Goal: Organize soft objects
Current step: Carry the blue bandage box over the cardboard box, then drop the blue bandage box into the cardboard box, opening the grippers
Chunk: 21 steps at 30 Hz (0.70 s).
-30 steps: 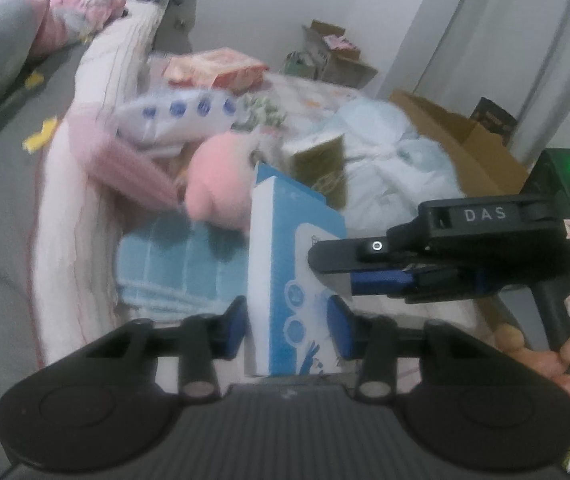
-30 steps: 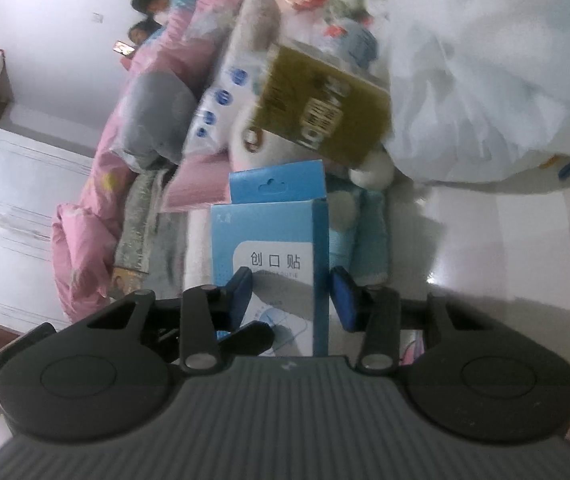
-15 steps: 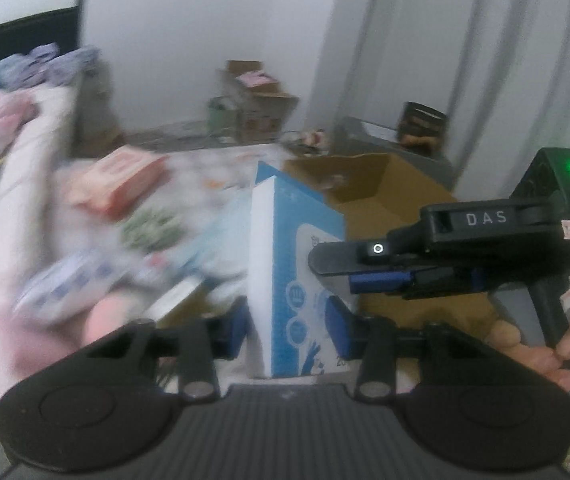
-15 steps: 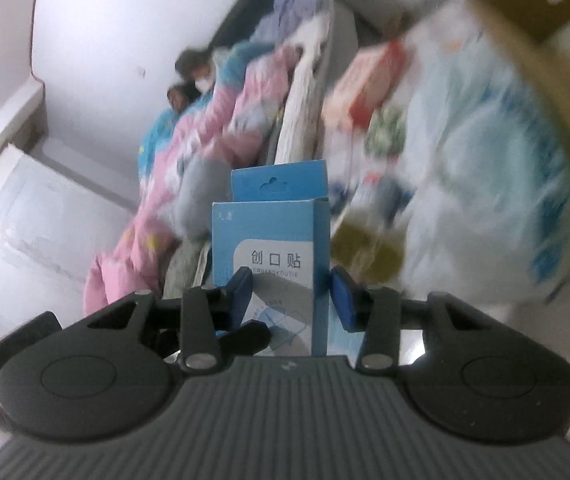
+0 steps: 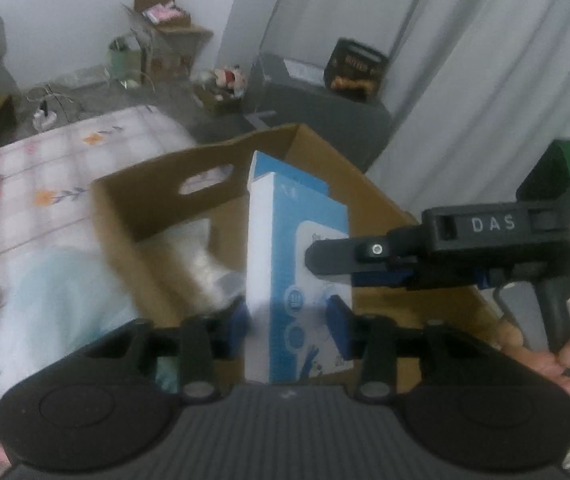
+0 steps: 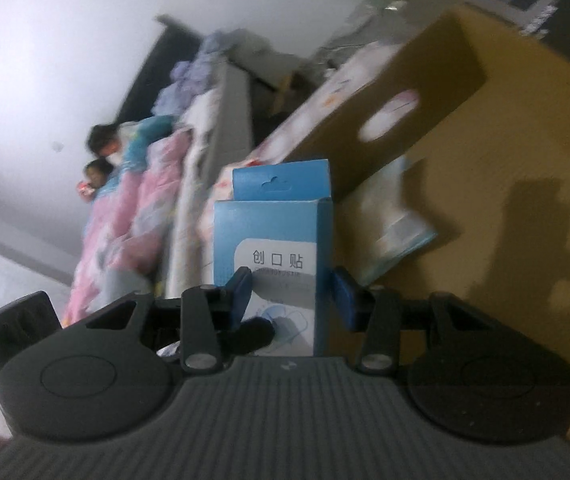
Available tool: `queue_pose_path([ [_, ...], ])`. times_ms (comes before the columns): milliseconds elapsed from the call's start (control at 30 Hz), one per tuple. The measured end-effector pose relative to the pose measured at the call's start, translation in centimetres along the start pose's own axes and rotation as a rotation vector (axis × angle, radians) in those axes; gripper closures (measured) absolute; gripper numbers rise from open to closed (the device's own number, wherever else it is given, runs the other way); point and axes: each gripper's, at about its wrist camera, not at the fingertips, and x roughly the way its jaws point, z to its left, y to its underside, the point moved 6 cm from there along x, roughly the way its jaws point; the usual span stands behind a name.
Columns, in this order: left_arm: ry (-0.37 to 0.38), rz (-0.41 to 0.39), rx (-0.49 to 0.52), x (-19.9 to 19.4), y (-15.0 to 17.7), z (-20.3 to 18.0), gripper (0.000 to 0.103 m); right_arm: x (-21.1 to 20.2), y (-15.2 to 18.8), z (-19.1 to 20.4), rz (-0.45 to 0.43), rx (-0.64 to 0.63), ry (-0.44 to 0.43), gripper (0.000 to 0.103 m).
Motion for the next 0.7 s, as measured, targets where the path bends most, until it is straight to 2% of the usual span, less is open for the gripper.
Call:
queue_pose_path([
  [167, -0.009, 0.054, -0.025, 5.4, -2.2, 0.7, 0.055, 2.2, -4.8, -3.9, 0.021, 0.022, 0.062, 0.056],
  [267, -0.043, 0.088, -0.038, 8.6, -3.3, 1.4, 0.056, 4.3, -7.4, -6.1, 0.033, 0.02, 0.098, 0.056],
  [467, -0.096, 0.163, -0.062, 13.9, -4.5, 2.4, 0.056, 9.0, -10.5, -9.0, 0.056, -0.001, 0.18, 0.056],
  [567, -0.116, 0.181, -0.061, 15.0, -4.5, 2.6, 0.056, 10.6, -11.3, -10.4, 0.068, -0.012, 0.222, 0.056],
  [700, -0.126, 0.176, -0.058, 14.6, -4.4, 2.6, 0.052, 11.9, -11.4, -11.6, 0.087, -0.024, 0.245, 0.057],
])
